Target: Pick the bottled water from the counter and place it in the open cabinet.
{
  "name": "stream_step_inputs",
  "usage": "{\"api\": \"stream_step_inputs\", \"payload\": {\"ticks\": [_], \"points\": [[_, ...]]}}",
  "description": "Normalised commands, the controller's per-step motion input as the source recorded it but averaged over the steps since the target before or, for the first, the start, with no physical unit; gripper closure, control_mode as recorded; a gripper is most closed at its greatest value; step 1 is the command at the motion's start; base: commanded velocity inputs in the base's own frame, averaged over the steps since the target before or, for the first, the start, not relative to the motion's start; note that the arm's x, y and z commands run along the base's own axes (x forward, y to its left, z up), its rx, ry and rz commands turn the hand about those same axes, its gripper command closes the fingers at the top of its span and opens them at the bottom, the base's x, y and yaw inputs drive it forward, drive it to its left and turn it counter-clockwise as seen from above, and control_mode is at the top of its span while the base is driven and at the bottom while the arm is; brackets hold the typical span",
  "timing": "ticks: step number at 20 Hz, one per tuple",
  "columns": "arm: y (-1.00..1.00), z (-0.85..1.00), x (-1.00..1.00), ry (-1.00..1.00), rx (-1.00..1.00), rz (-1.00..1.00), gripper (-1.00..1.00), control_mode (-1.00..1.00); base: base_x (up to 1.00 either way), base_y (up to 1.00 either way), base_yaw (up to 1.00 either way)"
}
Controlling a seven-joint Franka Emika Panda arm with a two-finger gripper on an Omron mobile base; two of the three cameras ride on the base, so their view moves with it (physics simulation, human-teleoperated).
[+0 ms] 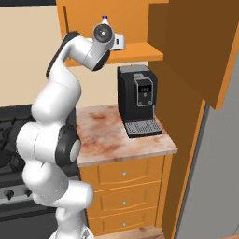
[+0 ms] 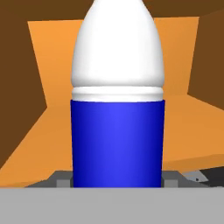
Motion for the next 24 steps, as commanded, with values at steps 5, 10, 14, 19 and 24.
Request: {"api": "stream_step_inputs", "payload": {"ticks": [5,10,14,19,24], "points": [[0.14,-0.2,0.41,0.01,0.0,0.0,1.0,-1.0,0.0,0.0,0.0],[0.12,-0.19,0.33,0.0,0.0,0.0,1.0,-1.0,0.0,0.0,0.0],[0.07,-0.12,0.37,0.0,0.0,0.0,1.0,-1.0,0.0,0.0,0.0],[0.05,-0.06,0.3,-0.03,0.0,0.0,1.0,-1.0,0.0,0.0,0.0],[0.06,-0.02,0.16,-0.02,0.0,0.0,1.0,-1.0,0.0,0.0,0.0]]}}
